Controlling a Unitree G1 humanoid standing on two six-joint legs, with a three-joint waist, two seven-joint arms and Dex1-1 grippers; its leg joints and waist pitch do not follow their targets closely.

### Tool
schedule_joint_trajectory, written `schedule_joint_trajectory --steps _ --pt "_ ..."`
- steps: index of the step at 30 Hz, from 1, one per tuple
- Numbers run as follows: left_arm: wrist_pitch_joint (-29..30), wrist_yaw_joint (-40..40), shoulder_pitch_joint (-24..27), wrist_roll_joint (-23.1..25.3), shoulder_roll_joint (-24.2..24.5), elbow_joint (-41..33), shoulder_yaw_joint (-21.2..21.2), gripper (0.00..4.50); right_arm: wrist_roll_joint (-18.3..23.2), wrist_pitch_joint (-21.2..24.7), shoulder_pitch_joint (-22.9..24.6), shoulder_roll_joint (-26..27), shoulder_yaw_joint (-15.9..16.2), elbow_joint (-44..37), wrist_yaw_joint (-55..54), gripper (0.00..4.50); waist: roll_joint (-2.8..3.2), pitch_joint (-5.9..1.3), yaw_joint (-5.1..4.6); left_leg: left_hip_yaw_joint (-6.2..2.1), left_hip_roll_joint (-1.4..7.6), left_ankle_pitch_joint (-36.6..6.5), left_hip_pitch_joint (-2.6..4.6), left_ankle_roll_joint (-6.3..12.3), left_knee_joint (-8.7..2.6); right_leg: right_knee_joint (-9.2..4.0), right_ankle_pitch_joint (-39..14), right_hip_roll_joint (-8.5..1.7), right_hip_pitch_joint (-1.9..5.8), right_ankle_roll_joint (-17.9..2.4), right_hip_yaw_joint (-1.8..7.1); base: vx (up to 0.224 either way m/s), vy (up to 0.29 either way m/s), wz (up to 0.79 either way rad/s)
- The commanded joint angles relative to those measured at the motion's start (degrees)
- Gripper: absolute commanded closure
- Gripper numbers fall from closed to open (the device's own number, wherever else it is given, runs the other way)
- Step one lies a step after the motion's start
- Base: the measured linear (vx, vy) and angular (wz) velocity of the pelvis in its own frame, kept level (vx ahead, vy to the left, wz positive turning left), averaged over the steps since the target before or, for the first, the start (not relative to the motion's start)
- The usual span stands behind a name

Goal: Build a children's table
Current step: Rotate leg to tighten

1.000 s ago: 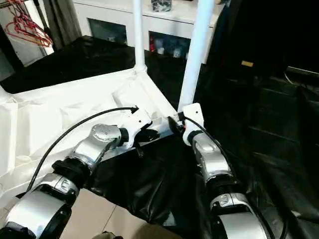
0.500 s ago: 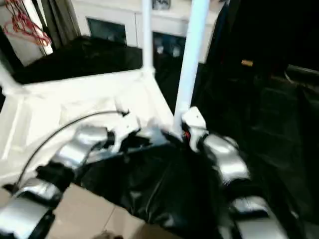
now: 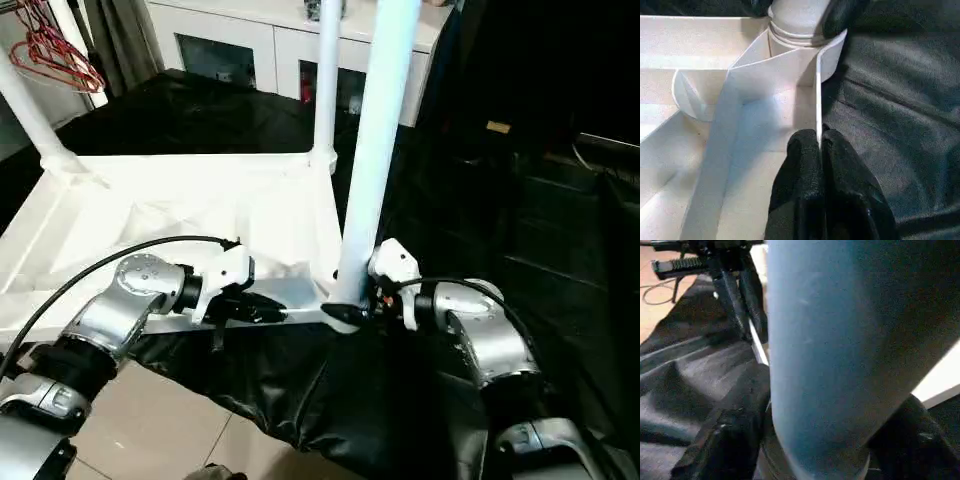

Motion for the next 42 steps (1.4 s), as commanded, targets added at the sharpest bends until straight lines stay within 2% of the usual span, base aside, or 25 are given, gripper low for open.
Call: schedule_joint_trajectory --steps 1,8,12,14,15,17,18,24,25,26,27,28,29,31,35,36,39,40,42 --pt "0.0 -0.8 0.0 -1.5 -0.2 -2.5 -0.4 4.5 -0.6 1.0 0.8 -0.1 2.0 -1.4 1.5 2.08 -0.69 -3.66 0.18 -1.78 4.1 -12.7 1.27 2.77 -4.45 -3.98 -10.4 -4.3 2.43 -14.2 2.83 0.0 0.0 0.0" --pt "0.4 0.3 0.0 -1.5 -0.5 -2.5 0.0 4.5 -0.4 1.8 1.2 0.0 2.3 -2.3 1.6 2.45 -0.69 -3.66 0.11 -1.75 4.02 -12.0 1.23 3.06 -4.35 -3.95 -9.9 -4.25 2.44 -14.4 2.78 0.0 0.0 0.0" --pt "1.2 4.7 -0.8 -0.6 -2.0 -0.7 0.9 4.5 0.0 2.6 2.3 1.0 1.8 -2.5 0.1 2.53 -0.75 -3.6 0.13 -1.74 4.02 -11.9 1.22 3.03 -4.35 -4.03 -10.1 -4.26 2.4 -14.2 2.84 0.0 0.0 0.0" --pt "1.5 7.1 -1.5 -0.1 -3.0 0.6 1.2 4.5 0.5 3.0 3.4 1.9 1.6 -2.7 -0.7 2.53 -0.62 -3.47 0.22 -1.74 3.95 -13.2 1.34 2.72 -4.39 -4.35 -12.1 -4.34 2.32 -13.9 2.87 0.0 0.0 0.0" --pt "1.9 7.8 -1.5 -0.1 -3.7 0.7 1.2 4.5 0.5 3.1 4.4 2.3 1.8 -3.1 -1.1 2.53 -0.42 -3.37 0.37 -1.82 4.06 -14.7 1.63 2.16 -4.55 -4.68 -14.3 -4.35 2.17 -13.3 2.89 0.0 0.0 0.0" --pt "2.1 7.8 -1.4 -0.2 -3.9 0.4 1.1 4.5 0.3 3.0 4.9 2.5 2.0 -3.3 -1.4 2.54 -0.5 -3.22 0.34 -2.02 4.06 -17.2 1.74 0.85 -4.88 -5.01 -17.9 -4.39 2.13 -12.3 2.91 0.0 0.0 0.0" --pt "2.2 7.8 -1.3 -0.2 -3.9 0.3 1.1 4.5 0.3 3.0 5.0 2.7 1.7 -3.4 -2.1 2.54 -0.27 -3.26 0.34 -2.1 4.05 -17.5 1.71 0.58 -4.92 -5.02 -18.2 -4.46 2.16 -12.0 2.93 0.0 0.0 0.0" --pt "2.6 9.3 -1.3 0.0 -4.0 0.5 1.6 4.5 0.0 3.5 4.5 4.1 0.2 -2.3 -5.5 2.54 -0.4 -3.36 0.13 -2.13 4.01 -16.9 1.57 0.36 -5.0 -4.79 -15.6 -4.36 2.18 -12.2 2.97 0.0 0.0 0.0" --pt "2.7 9.7 -1.4 0.1 -4.2 0.6 1.7 4.5 -0.3 3.3 4.2 4.5 -0.2 -1.8 -6.6 2.54 -0.47 -3.36 0.12 -2.09 3.97 -16.9 1.62 0.3 -4.96 -4.85 -15.7 -4.4 2.14 -12.2 2.98 0.0 0.0 0.0" --pt "3.1 11.4 -1.8 0.6 -4.7 1.2 1.9 4.5 -1.6 3.2 3.5 5.7 -0.8 -0.1 -11.2 2.54 -0.42 -3.33 0.02 -2.08 3.93 -16.9 1.65 0.12 -4.93 -4.88 -16.2 -4.46 2.04 -12.3 3.0 0.0 0.0 0.0" --pt "3.6 14.5 -2.7 1.4 -6.0 2.6 2.1 4.5 -3.6 3.0 2.3 7.9 -1.9 3.0 -18.8 2.54 -0.63 -3.25 -0.23 -2.22 3.81 -16.8 1.5 -0.41 -5.03 -4.89 -17.4 -4.51 2.06 -12.0 2.93 0.0 0.0 0.0" --pt "3.7 15.6 -3.1 1.6 -6.6 3.2 2.2 4.5 -4.4 3.0 1.9 8.8 -2.2 4.1 -21.6 2.54 -0.48 -3.2 -0.47 -2.21 3.73 -17.2 1.58 -0.9 -5.11 -5.02 -18.3 -4.41 1.91 -11.9 2.91 0.0 0.0 0.0" --pt "4.3 19.1 -4.3 2.3 -8.4 4.8 2.4 4.5 -5.2 3.5 1.1 10.9 -3.0 6.1 -27.0 2.54 -0.92 -3.23 -0.85 -2.31 3.67 -18.2 1.68 -1.52 -5.11 -5.32 -20.6 -4.51 2.04 -10.9 2.86 0.0 0.0 0.0" --pt "4.6 21.0 -5.1 2.6 -9.5 5.9 2.5 4.5 -5.6 3.8 0.5 12.3 -3.6 7.4 -30.5 2.54 -0.79 -3.12 -1.01 -2.29 3.62 -19.0 1.99 -1.55 -5.03 -5.61 -22.3 -4.54 1.67 -10.3 2.94 0.0 0.0 0.0" --pt "5.5 28.8 -8.4 4.4 -14.2 10.2 2.1 4.5 -7.3 5.4 -2.2 18.0 -4.4 11.1 -41.6 2.54 -0.77 -3.2 -1.07 -2.3 3.62 -19.0 2.02 -1.88 -5.18 -5.67 -21.3 -4.42 1.6 -10.0 3.02 0.0 0.0 0.0" --pt "5.7 30.0 -9.1 4.6 -15.1 10.9 2.1 4.5 -7.8 5.8 -2.9 19.0 -4.4 12.0 -43.4 2.54 -0.46 -3.17 -1.04 -2.29 3.6 -19.2 2.09 -1.96 -5.19 -5.68 -20.6 -4.41 1.49 -10.1 3.06 0.0 0.0 0.0" --pt "5.4 31.9 -10.7 5.1 -17.2 12.5 1.8 4.5 -7.7 4.9 -4.9 21.6 -4.3 13.5 -45.2 2.54 -0.59 -3.18 -1.04 -2.25 3.55 -19.9 2.18 -1.96 -5.21 -5.74 -20.1 -4.43 1.56 -10.1 3.04 0.0 0.0 0.0" --pt "4.7 32.0 -11.4 5.5 -18.0 13.2 1.3 4.5 -7.0 4.2 -5.8 22.5 -4.6 14.1 -44.9 2.19 -0.3 -3.23 -1.03 -2.29 3.58 -20.1 2.1 -1.84 -5.24 -5.7 -19.3 -4.42 1.66 -10.1 3.07 0.0 0.0 0.0" --pt "4.0 30.9 -11.5 5.7 -17.9 13.1 0.8 4.5 -5.4 4.4 -5.9 22.3 -5.3 13.7 -42.8 1.84 -0.22 -3.25 -0.97 -2.26 3.61 -20.0 2.04 -1.71 -5.3 -5.59 -17.8 -4.34 1.77 -10.2 3.07 0.0 0.0 0.0"
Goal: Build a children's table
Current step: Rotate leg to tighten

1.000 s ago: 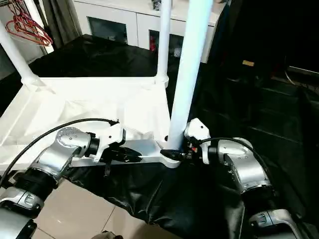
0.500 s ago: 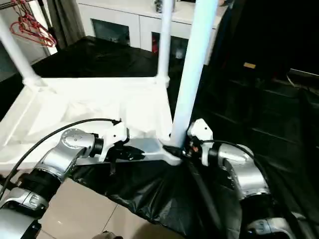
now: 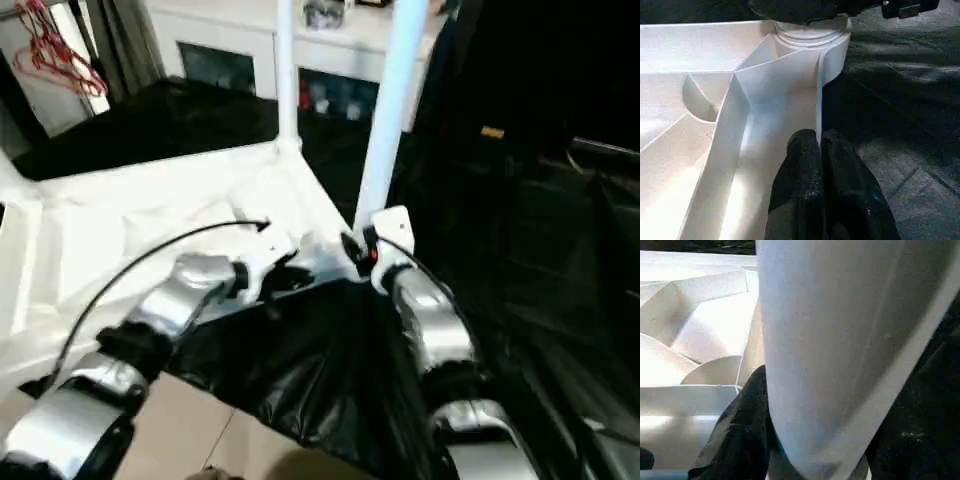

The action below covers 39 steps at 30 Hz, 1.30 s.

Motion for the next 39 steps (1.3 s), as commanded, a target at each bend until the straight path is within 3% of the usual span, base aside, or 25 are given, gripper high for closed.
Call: schedule_joint_trajectory --steps 1,4,10,15,19,23,30,31,34,39 --pt "-1.6 2.8 -2.5 0.1 -3.7 -0.7 -1.3 4.5 0.4 1.8 1.3 4.4 4.9 1.2 5.9 1.78 -0.04 -3.16 -0.21 -2.23 3.74 -19.7 1.48 -1.47 -5.33 -5.37 -16.5 -4.31 1.25 -10.8 2.97 0.0 0.0 0.0" --pt "-2.0 1.7 -2.2 -0.1 -3.3 -1.0 -1.3 4.5 0.7 1.9 1.6 3.8 4.8 0.7 7.0 1.64 -0.07 -3.2 -0.24 -2.24 3.81 -19.2 1.37 -1.11 -5.35 -5.17 -15.1 -4.31 1.42 -11.2 2.93 0.0 0.0 0.0" --pt "-4.4 -7.2 0.5 -2.2 0.3 -4.2 -1.4 4.5 -0.8 -0.2 2.6 -4.0 7.2 -1.5 17.6 1.0 -0.16 -3.28 -0.14 -2.21 3.8 -17.2 1.03 0.15 -5.15 -4.91 -12.6 -4.41 1.95 -12.2 2.85 0.0 0.0 0.0" --pt "-3.9 -12.5 2.3 -3.4 3.2 -6.6 -1.5 4.5 0.3 -2.1 4.1 -9.2 8.0 -4.3 28.0 1.0 -0.38 -3.5 0.08 -1.87 3.83 -12.9 0.75 3.07 -4.61 -4.22 -7.0 -4.39 2.43 -14.6 2.8 0.0 0.0 0.0" --pt "-5.0 -17.0 3.5 -3.9 5.8 -8.3 -1.8 4.5 3.3 -1.5 5.4 -12.8 8.2 -7.7 36.7 1.0 -0.52 -3.64 0.23 -1.76 4.04 -10.9 0.58 4.2 -4.36 -3.82 -5.1 -4.23 2.42 -15.6 2.66 0.0 0.0 0.0" --pt "-5.2 -20.7 4.8 -4.5 8.0 -10.3 -2.1 4.5 5.2 -0.7 6.3 -15.1 8.5 -10.0 41.7 1.35 -0.41 -3.64 0.57 -1.75 4.24 -10.7 0.54 4.92 -4.3 -3.68 -5.3 -4.25 2.29 -16.0 2.55 0.0 0.0 0.0" --pt "-5.3 -24.2 6.3 -4.8 10.8 -12.1 -2.3 4.5 5.9 0.5 7.5 -17.2 9.3 -12.4 47.5 1.84 -0.32 -3.6 0.84 -1.7 4.25 -10.8 0.67 4.39 -4.33 -3.65 -6.0 -4.19 2.07 -16.0 2.58 0.0 0.0 0.0" --pt "-5.3 -24.6 6.6 -4.7 11.5 -12.5 -2.4 4.5 5.7 0.4 7.7 -17.6 10.0 -13.0 48.2 2.1 -0.33 -3.59 0.9 -1.68 4.21 -10.9 0.69 4.19 -4.32 -3.68 -6.3 -4.19 2.03 -15.9 2.59 0.0 0.0 0.0" --pt "-5.1 -25.0 7.1 -4.8 12.1 -13.1 -2.3 4.5 5.9 0.6 8.0 -17.8 10.5 -13.6 48.8 2.19 -0.61 -3.57 0.87 -1.66 4.18 -11.2 0.66 3.89 -4.33 -3.74 -6.9 -4.28 2.09 -15.8 2.64 0.0 0.0 0.0" --pt "-4.9 -25.2 7.5 -4.9 12.6 -13.7 -2.2 4.5 5.8 0.9 8.2 -17.7 10.7 -14.0 49.3 2.48 -0.56 -3.69 0.84 -1.66 4.16 -10.1 0.67 4.09 -4.23 -3.5 -5.7 -4.2 2.05 -15.9 2.6 0.0 0.0 0.0"
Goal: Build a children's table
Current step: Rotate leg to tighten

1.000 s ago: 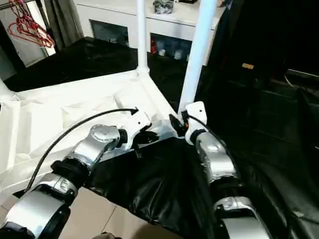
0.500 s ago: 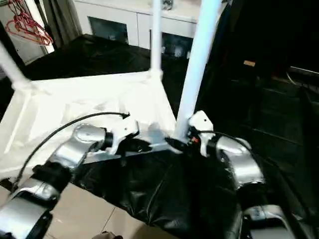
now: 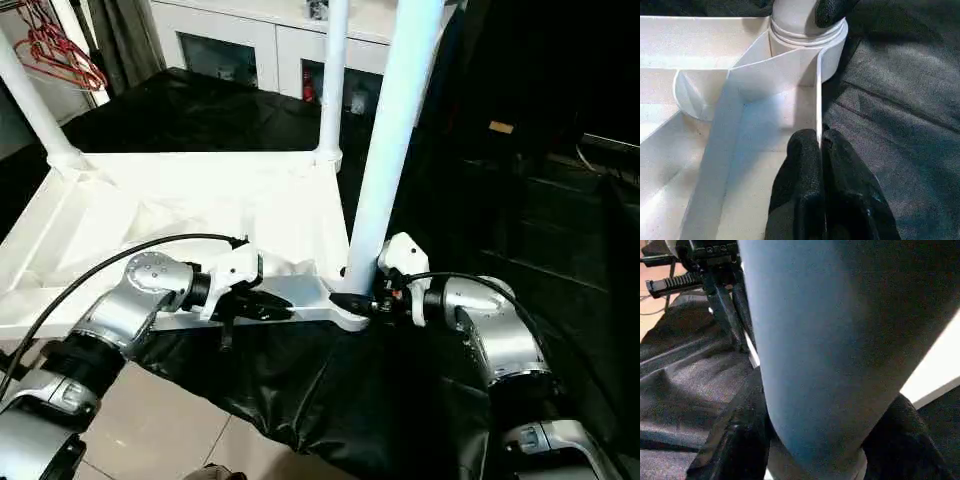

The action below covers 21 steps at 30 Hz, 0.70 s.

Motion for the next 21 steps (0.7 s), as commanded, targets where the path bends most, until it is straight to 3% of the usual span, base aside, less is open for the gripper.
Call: schedule_joint_trajectory --steps 1,8,13,16,18,20,21 --pt "0.2 0.2 0.2 -0.6 0.4 -1.5 -0.1 4.5 -0.1 0.9 1.1 0.2 2.3 -0.9 2.3 2.51 -0.66 -3.75 0.26 -1.66 4.01 -10.0 1.17 4.23 -3.92 -3.6 -5.7 -4.23 2.62 -16.0 2.73 0.0 0.0 0.0" --pt "1.1 0.7 0.6 -0.8 0.5 -1.9 0.1 4.5 0.2 1.6 2.0 0.3 2.7 -1.8 2.5 2.53 -0.7 -3.75 0.3 -1.69 4.03 -10.1 1.22 4.01 -3.93 -3.65 -6.8 -4.27 2.62 -15.6 2.75 0.0 0.0 0.0" --pt "3.2 8.6 -1.4 0.1 -2.6 0.8 1.8 4.5 -1.2 3.4 3.9 3.5 2.0 -0.8 -4.2 2.53 -0.65 -3.6 0.47 -1.67 3.99 -10.4 1.32 3.68 -3.99 -3.88 -7.8 -4.24 2.42 -15.5 2.79 0.0 0.0 0.0" --pt "3.9 13.2 -3.0 1.0 -4.9 2.8 2.2 4.5 -3.9 3.0 3.8 6.7 1.4 2.1 -12.7 2.53 -0.67 -3.23 0.1 -1.84 3.89 -14.8 1.69 1.39 -4.48 -4.73 -14.4 -4.33 2.07 -14.0 2.86 0.0 0.0 0.0" --pt "5.1 18.1 -4.8 1.8 -7.7 5.1 2.5 4.5 -5.6 3.8 3.1 10.6 0.3 4.9 -21.7 2.53 -0.66 -2.87 -0.3 -2.1 3.79 -18.6 1.94 -0.59 -4.82 -5.46 -21.4 -4.51 1.84 -12.0 2.86 0.0 0.0 0.0" --pt "5.6 20.5 -5.8 2.1 -9.3 6.2 2.5 4.5 -6.1 4.2 2.7 12.8 -0.3 5.9 -25.8 2.53 -0.72 -2.27 -1.0 -2.81 3.57 -25.8 2.9 -2.9 -5.07 -6.78 -32.5 -4.69 1.35 -8.5 2.46 0.0 0.0 0.0" --pt "5.9 21.5 -6.2 2.3 -10.0 6.6 2.5 4.5 -6.4 4.2 2.4 13.8 -0.5 6.3 -27.6 2.54 -0.67 -2.33 -1.15 -3.01 3.61 -27.6 3.32 -3.17 -5.05 -7.25 -35.1 -4.91 1.09 -7.2 2.51 0.0 0.0 0.0"
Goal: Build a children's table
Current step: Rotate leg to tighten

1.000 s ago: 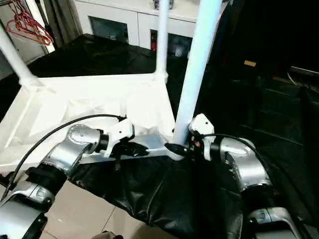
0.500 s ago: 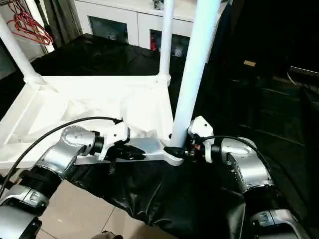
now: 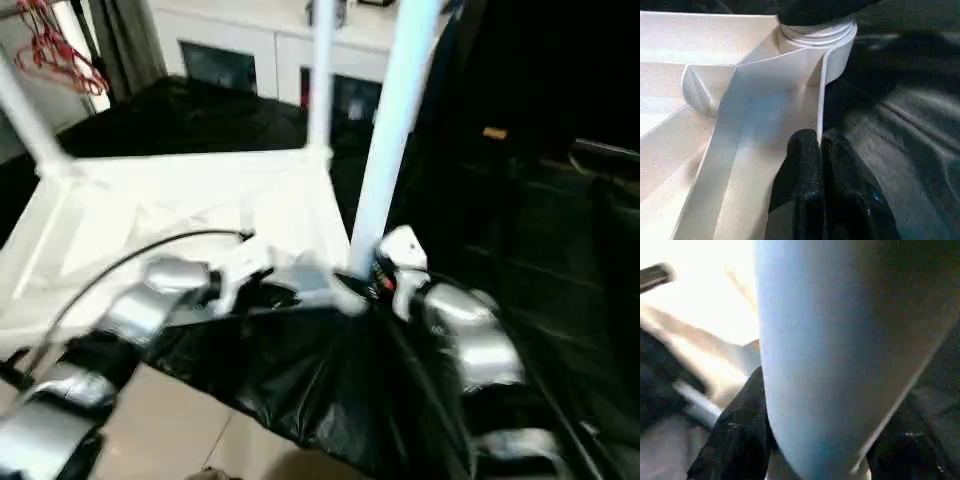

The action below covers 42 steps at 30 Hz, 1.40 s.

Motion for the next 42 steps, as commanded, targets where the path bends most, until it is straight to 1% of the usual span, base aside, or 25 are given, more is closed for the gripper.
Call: schedule_joint_trajectory --steps 1,2,3,4,5,6,9,10,11,13,16,17,19,20,21,24,26,28,31,34,35,37,39,41,42 --pt "1.0 8.2 -3.1 -0.2 -3.4 0.3 1.5 4.5 -3.1 2.1 1.7 4.0 4.5 3.2 -2.7 2.54 -0.33 -2.28 -0.42 -3.07 3.72 -28.0 2.2 -3.23 -5.14 -6.97 -35.1 -4.91 0.08 -7.2 2.48 0.0 0.0 0.0" --pt "1.6 11.7 -4.7 0.6 -6.0 2.1 1.2 4.5 -3.8 2.9 -0.6 7.7 3.6 5.4 -9.6 2.54 0.28 -2.55 -0.56 -3.28 3.78 -27.9 1.98 -3.48 -5.6 -6.9 -32.3 -4.7 0.47 -7.0 2.34 0.0 0.0 0.0" --pt "1.6 11.9 -4.9 0.6 -6.2 2.3 1.1 4.5 -3.8 2.9 -0.8 8.0 3.5 5.6 -10.1 2.54 0.28 -2.55 -0.56 -3.28 3.78 -27.9 1.98 -3.48 -5.6 -6.9 -32.3 -4.7 0.47 -7.0 2.34 0.0 0.0 0.0" --pt "1.5 13.0 -5.4 1.0 -7.2 2.9 0.8 4.5 -4.1 3.3 -1.9 9.5 3.3 6.6 -12.6 2.54 0.05 -2.63 -0.98 -3.51 3.75 -27.8 1.58 -4.45 -6.01 -6.42 -29.1 -4.39 0.63 -7.5 2.24 0.0 0.0 0.0" --pt "1.3 13.6 -5.8 1.2 -7.7 3.3 0.7 4.5 -4.4 3.0 -2.6 10.2 3.3 7.3 -13.7 2.54 0.04 -2.76 -0.95 -3.42 3.75 -27.2 1.49 -4.38 -6.1 -6.27 -27.8 -4.4 0.79 -7.7 2.32 0.0 0.0 0.0" --pt "0.7 14.1 -6.2 1.7 -8.3 4.0 0.4 4.5 -4.8 2.3 -3.6 11.1 3.4 8.2 -14.9 2.54 0.25 -2.84 -0.84 -3.23 3.85 -26.4 1.44 -4.12 -6.08 -6.24 -24.7 -4.52 0.7 -8.5 2.55 0.0 0.0 0.0" --pt "-0.5 14.1 -7.0 2.5 -8.6 4.8 -0.2 4.5 -5.1 0.5 -5.0 12.1 2.9 9.4 -16.4 2.54 0.21 -2.95 -0.7 -2.86 3.7 -24.7 1.4 -3.21 -6.01 -6.1 -20.6 -4.49 0.84 -9.6 2.7 0.0 0.0 0.0" --pt "-0.7 13.9 -7.1 2.5 -8.6 4.9 -0.2 4.5 -4.0 0.5 -5.3 12.3 2.2 9.7 -15.8 2.54 0.15 -2.96 -0.63 -2.7 3.67 -24.3 1.48 -2.75 -5.93 -6.07 -19.5 -4.48 0.8 -10.1 2.81 0.0 0.0 0.0" --pt "-0.9 13.6 -7.0 2.5 -8.5 4.9 -0.3 4.5 -3.6 0.5 -5.4 12.3 2.0 9.7 -15.5 1.98 0.19 -2.98 -0.56 -2.67 3.68 -23.9 1.44 -2.56 -5.92 -6.01 -19.0 -4.5 0.84 -10.3 2.84 0.0 0.0 0.0" --pt "-1.4 13.0 -7.0 2.6 -8.1 4.8 -0.5 4.5 -2.6 0.4 -5.6 12.3 1.1 9.6 -14.9 1.85 0.28 -3.0 -0.4 -2.56 3.72 -23.0 1.34 -2.09 -5.9 -5.94 -17.8 -4.52 0.97 -10.8 2.87 0.0 0.0 0.0" --pt "-2.6 10.6 -6.3 2.6 -6.6 4.5 -0.9 4.5 -1.8 0.6 -5.6 11.3 0.4 8.9 -12.2 1.67 0.16 -3.17 -0.29 -2.47 3.77 -21.3 1.21 -1.45 -5.82 -5.67 -16.2 -4.52 1.19 -11.2 2.87 0.0 0.0 0.0" --pt "-2.9 10.3 -6.2 2.6 -6.5 4.6 -0.9 4.5 -1.9 0.4 -5.7 11.1 0.4 9.1 -12.0 1.46 0.16 -3.21 -0.23 -2.37 3.77 -20.2 1.11 -1.15 -5.78 -5.56 -15.3 -4.52 1.27 -11.6 2.86 0.0 0.0 0.0" --pt "-3.7 8.3 -5.5 2.2 -5.5 3.9 -0.7 4.5 -2.4 -0.5 -5.4 9.6 1.3 8.2 -9.8 1.33 0.07 -3.26 -0.16 -2.31 3.8 -19.7 1.17 -0.87 -5.68 -5.53 -15.2 -4.58 1.25 -11.7 2.87 0.0 0.0 0.0" --pt "-3.8 6.2 -4.8 1.6 -4.5 2.9 -0.7 4.5 -2.4 -1.1 -5.0 8.0 1.9 7.1 -7.2 1.14 0.06 -3.32 -0.14 -2.36 3.82 -18.6 0.86 -0.47 -5.69 -5.37 -14.3 -4.54 1.58 -11.9 2.78 0.0 0.0 0.0" --pt "-3.8 4.8 -4.4 1.2 -3.9 2.2 -0.7 4.5 -2.3 -1.5 -4.7 7.0 2.3 6.4 -5.4 1.14 0.06 -3.32 -0.14 -2.36 3.82 -18.6 0.86 -0.47 -5.69 -5.37 -14.3 -4.54 1.58 -11.9 2.78 0.0 0.0 0.0" --pt "-5.0 1.0 -3.0 0.1 -2.3 0.4 -0.9 4.5 -2.5 -2.9 -3.9 3.9 3.2 5.0 -0.8 1.14 -0.05 -3.7 -0.05 -1.99 3.85 -14.2 0.78 1.42 -5.18 -4.49 -6.9 -4.36 1.84 -13.9 2.75 0.0 0.0 0.0" --pt "-5.3 -1.9 -1.5 -0.9 -0.4 -1.6 -0.8 4.5 -1.5 -3.6 -2.9 0.6 3.8 2.8 6.0 1.14 -0.14 -3.98 0.27 -1.75 3.81 -9.5 0.51 4.01 -4.62 -3.68 -0.1 -4.37 2.32 -15.7 2.63 0.0 0.0 0.0" --pt "-5.6 -4.0 -0.7 -1.3 0.8 -2.7 -1.0 4.5 -0.8 -3.8 -2.3 -1.4 3.9 1.5 9.6 1.14 0.0 -4.0 0.44 -1.66 3.88 -7.4 0.27 5.33 -4.4 -3.37 2.0 -4.29 2.44 -16.6 2.48 0.0 0.0 0.0" --pt "-5.9 -6.0 0.0 -1.8 2.2 -3.5 -0.9 4.5 0.1 -4.4 -1.8 -3.6 3.7 0.3 13.7 1.14 0.02 -4.02 0.63 -1.5 3.98 -7.6 0.25 5.83 -4.23 -3.28 1.6 -4.13 2.25 -17.3 2.38 0.0 0.0 0.0" --pt "-6.3 -8.3 0.9 -2.7 3.6 -4.8 -0.6 4.5 1.4 -4.0 -1.1 -5.7 3.6 -1.1 18.0 1.14 0.01 -3.96 0.82 -1.54 4.12 -8.4 0.13 5.58 -4.13 -3.29 -0.2 -4.04 2.01 -17.3 2.44 0.0 0.0 0.0" --pt "-6.0 -10.2 1.6 -3.2 4.7 -6.0 -0.6 4.5 2.6 -3.3 -0.7 -7.2 3.6 -2.3 21.3 1.14 0.04 -3.87 0.87 -1.54 4.14 -9.3 0.16 5.34 -4.14 -3.42 -1.8 -4.0 1.83 -17.1 2.44 0.0 0.0 0.0" --pt "-6.0 -11.5 2.0 -3.5 5.6 -6.6 -0.6 4.5 3.4 -2.4 -0.4 -8.2 3.6 -3.0 23.2 1.39 0.07 -3.66 0.94 -1.56 4.21 -11.5 0.13 4.6 -4.27 -3.66 -5.1 -3.98 1.69 -16.6 2.46 0.0 0.0 0.0" --pt "-5.9 -12.9 2.5 -4.0 6.5 -7.4 -0.4 4.5 4.1 -1.9 -0.2 -9.2 3.7 -3.4 25.1 1.51 0.13 -3.53 0.99 -1.61 4.27 -13.7 0.31 3.27 -4.48 -3.98 -9.3 -4.02 1.47 -15.8 2.53 0.0 0.0 0.0" --pt "-5.2 -15.1 3.2 -4.9 7.7 -8.8 -0.4 4.5 4.5 -1.5 0.0 -10.4 4.1 -3.9 27.6 1.73 0.19 -3.51 0.98 -1.72 4.32 -14.2 0.25 2.5 -4.58 -4.0 -10.2 -4.14 1.46 -15.6 2.6 0.0 0.0 0.0" --pt "-5.1 -15.4 3.4 -5.0 7.9 -9.1 -0.4 4.5 4.4 -1.6 0.0 -10.6 4.2 -3.9 28.1 1.84 0.03 -3.53 0.98 -1.64 4.29 -14.1 0.38 2.34 -4.56 -3.99 -10.0 -4.09 1.33 -15.6 2.62 0.0 0.0 0.0"
